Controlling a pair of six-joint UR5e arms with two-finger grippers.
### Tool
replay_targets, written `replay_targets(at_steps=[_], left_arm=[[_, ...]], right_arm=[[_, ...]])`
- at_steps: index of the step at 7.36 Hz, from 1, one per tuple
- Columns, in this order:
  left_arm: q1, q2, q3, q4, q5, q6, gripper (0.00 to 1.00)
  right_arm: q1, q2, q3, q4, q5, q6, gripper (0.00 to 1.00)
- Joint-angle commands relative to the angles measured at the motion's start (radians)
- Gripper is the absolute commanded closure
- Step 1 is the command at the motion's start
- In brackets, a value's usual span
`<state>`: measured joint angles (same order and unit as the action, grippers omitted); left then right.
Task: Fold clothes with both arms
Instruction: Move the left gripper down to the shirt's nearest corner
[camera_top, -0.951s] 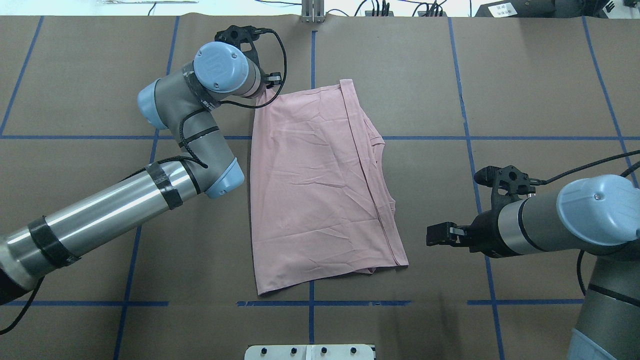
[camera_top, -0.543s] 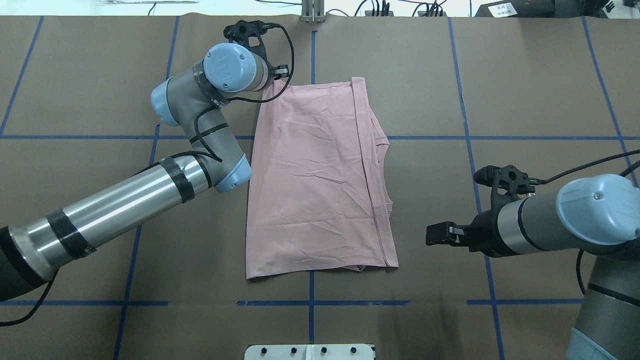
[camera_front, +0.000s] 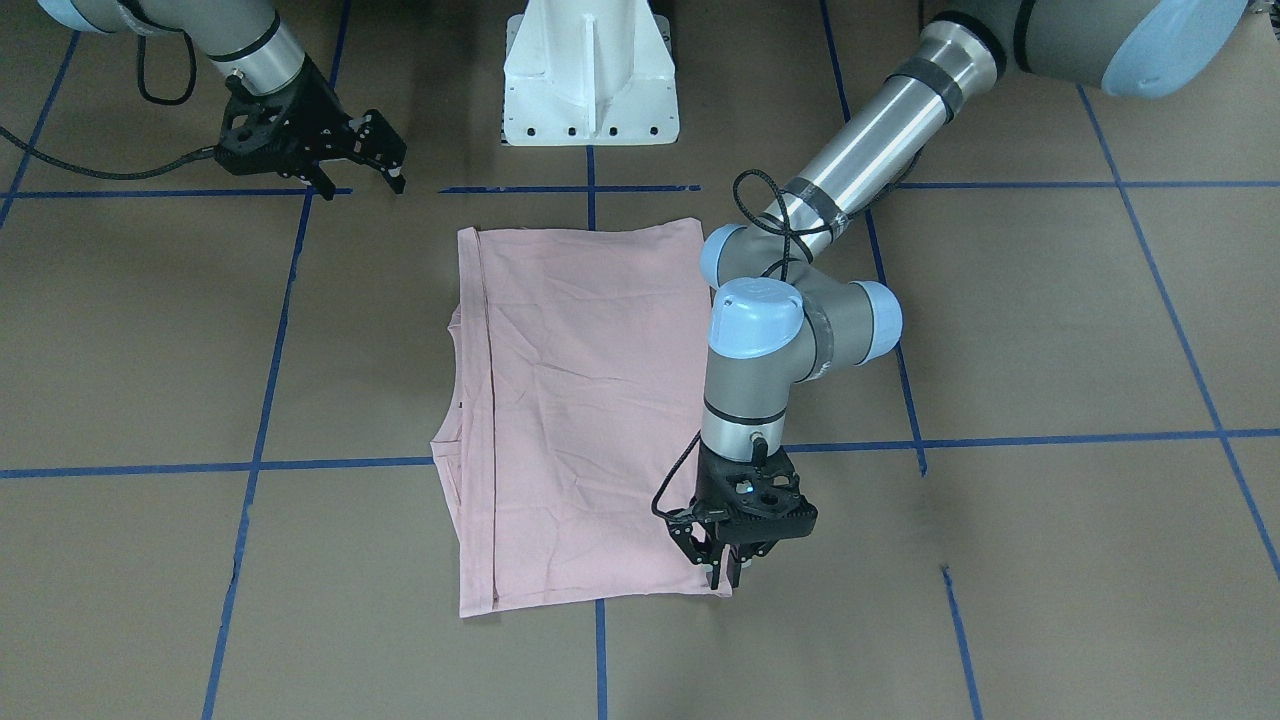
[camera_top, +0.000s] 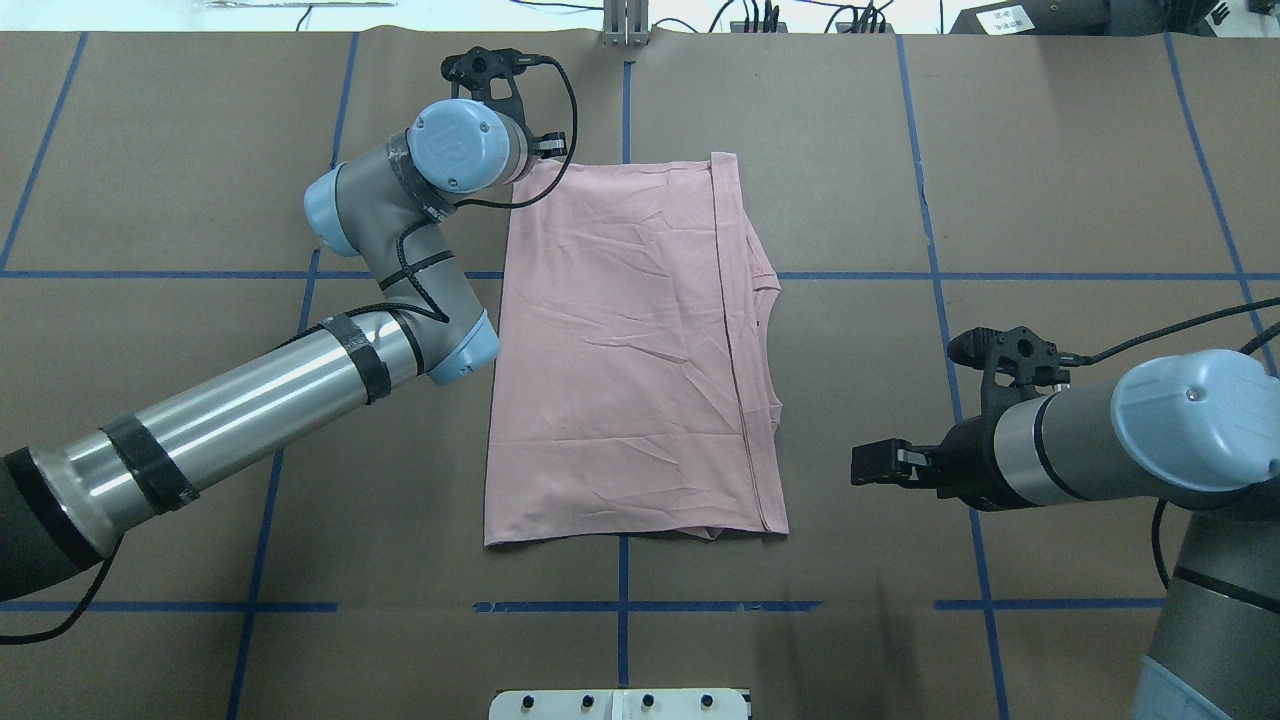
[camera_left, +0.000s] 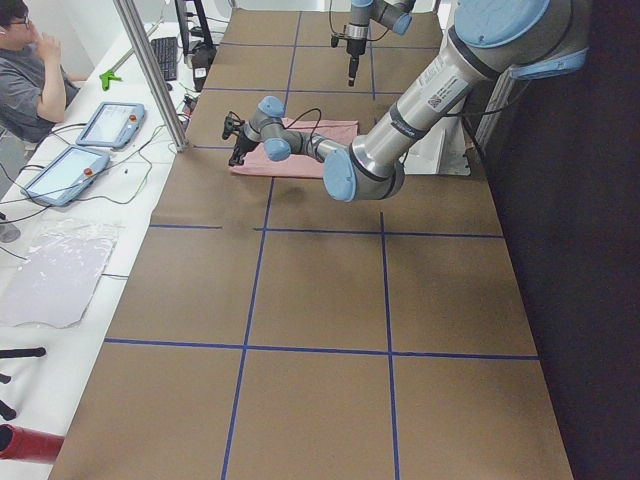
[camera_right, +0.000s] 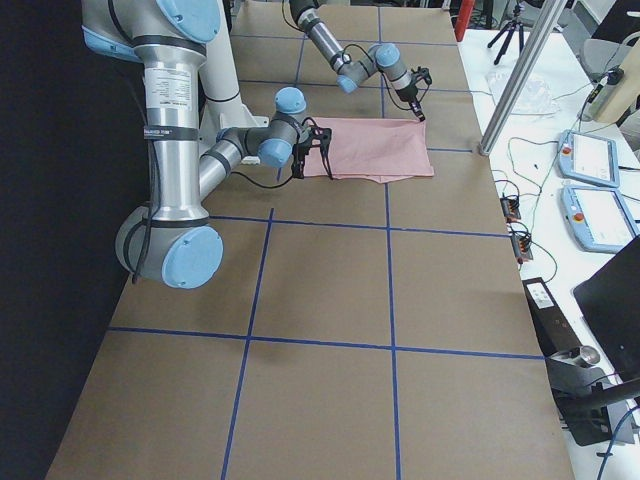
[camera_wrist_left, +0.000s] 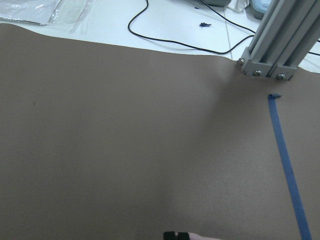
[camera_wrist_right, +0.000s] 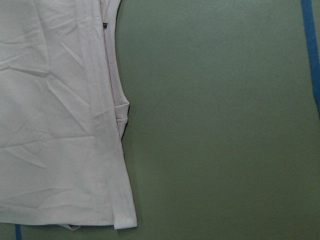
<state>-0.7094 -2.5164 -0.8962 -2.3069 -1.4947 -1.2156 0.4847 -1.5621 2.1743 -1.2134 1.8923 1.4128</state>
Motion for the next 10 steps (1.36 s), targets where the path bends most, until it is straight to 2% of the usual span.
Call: replay_targets(at_steps=[1, 3, 5, 6, 7, 8, 9, 10], left_arm=[[-0.007, -0.001, -0.004, 0.0, -0.019, -0.002, 0.0], [-0.027, 0.03, -0.091, 0.03, -0.18, -0.016, 0.0], [-0.025, 0.143, -0.299, 0.169, -0.304, -0.112, 0.0], [-0.021, 0.239, -0.478, 0.258, -0.311, -0.149, 0.0], [-0.012, 0.299, -0.613, 0.367, -0.312, -0.177, 0.0], [-0.002, 0.354, -0.715, 0.451, -0.359, -0.23, 0.0], [0.055, 0.435, -0.806, 0.466, -0.355, -0.334, 0.0], [0.126, 0.474, -0.844, 0.474, -0.346, -0.451, 0.01]], right_arm=[[0.0, 0.001, -0.001, -0.001, -0.016, 0.0, 0.0], [0.0, 0.017, -0.001, -0.005, -0.024, 0.0, 0.0], [0.005, 0.016, -0.002, -0.008, -0.025, 0.0, 0.0], [0.008, 0.016, -0.002, -0.009, -0.035, 0.0, 0.0], [0.008, 0.016, -0.001, -0.009, -0.035, 0.0, 0.0], [0.008, 0.016, -0.002, -0.011, -0.036, 0.0, 0.0], [0.008, 0.016, -0.004, -0.011, -0.036, 0.0, 0.0], [0.008, 0.016, -0.005, -0.011, -0.047, 0.0, 0.0]])
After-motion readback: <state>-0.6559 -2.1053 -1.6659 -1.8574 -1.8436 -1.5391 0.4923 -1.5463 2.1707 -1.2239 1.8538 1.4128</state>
